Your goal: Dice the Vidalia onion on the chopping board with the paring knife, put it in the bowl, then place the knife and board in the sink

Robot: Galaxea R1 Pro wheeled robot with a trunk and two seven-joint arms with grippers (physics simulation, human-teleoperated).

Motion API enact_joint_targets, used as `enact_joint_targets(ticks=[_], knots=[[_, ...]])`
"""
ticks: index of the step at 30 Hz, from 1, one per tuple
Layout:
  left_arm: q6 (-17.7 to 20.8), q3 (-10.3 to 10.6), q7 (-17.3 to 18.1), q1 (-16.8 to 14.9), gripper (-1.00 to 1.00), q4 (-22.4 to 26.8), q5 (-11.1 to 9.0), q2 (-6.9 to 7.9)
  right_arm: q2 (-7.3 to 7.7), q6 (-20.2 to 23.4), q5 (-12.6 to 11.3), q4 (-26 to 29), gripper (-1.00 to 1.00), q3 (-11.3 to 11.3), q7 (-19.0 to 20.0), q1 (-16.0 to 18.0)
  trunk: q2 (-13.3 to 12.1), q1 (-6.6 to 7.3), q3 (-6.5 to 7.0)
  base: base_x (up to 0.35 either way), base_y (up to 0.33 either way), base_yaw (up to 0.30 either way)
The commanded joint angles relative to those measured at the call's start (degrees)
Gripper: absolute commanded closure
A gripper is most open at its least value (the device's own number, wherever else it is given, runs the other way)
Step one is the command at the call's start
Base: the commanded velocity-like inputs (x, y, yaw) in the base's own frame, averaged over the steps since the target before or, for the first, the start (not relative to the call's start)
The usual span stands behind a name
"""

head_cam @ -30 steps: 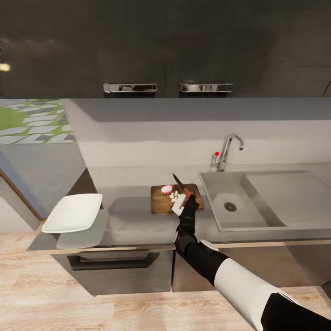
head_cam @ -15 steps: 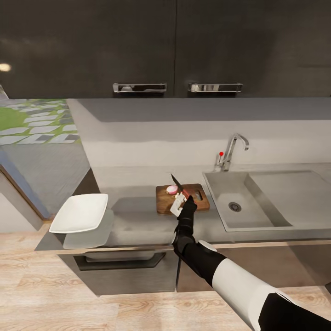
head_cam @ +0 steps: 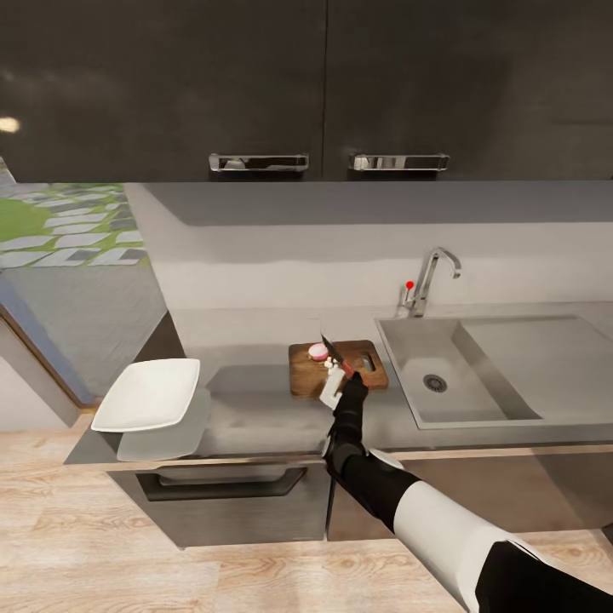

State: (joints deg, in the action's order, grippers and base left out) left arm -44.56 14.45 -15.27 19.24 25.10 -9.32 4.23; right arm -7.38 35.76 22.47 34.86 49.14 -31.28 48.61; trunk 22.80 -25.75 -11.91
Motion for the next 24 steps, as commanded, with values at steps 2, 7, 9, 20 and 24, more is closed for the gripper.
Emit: enact_joint_targets(ticks=[2,7,9,20,24], knots=[[-0.1,0.5,-0.2,0.0,-1.0,0.1,-0.6,0.08,0.0,0.1,0.1,-0.3,1.0,0.3,1.3,0.1,0.1,-0.04,-0.1,0.0,0.0,0.0],[-0.1,0.5,-0.2,0.0,-1.0,0.1,-0.6,0.08,-0.01,0.0,0.1,-0.4,1.0,0.3,2.1,0.1,0.1,-0.04,-0.1,0.0,0.0,0.0],[-0.1,0.5,-0.2,0.0,-1.0,0.1,-0.6,0.08,0.0,0.0,0.1,-0.4,1.0,0.3,2.1,0.1,0.1,-0.04,-0.1,0.0,0.0,0.0],[-0.1,0.5,-0.2,0.0,-1.0,0.1,-0.6,0.1,0.65,-3.0,0.5,4.2,1.0,-0.8,1.4,0.0,0.1,-0.04,-0.1,0.0,0.0,0.0],[-0.1,0.5,-0.2,0.0,-1.0,0.1,-0.6,0.1,1.54,-2.9,0.5,13.6,1.0,-15.0,1.4,0.0,0.1,-0.04,-0.1,0.0,0.0,0.0]])
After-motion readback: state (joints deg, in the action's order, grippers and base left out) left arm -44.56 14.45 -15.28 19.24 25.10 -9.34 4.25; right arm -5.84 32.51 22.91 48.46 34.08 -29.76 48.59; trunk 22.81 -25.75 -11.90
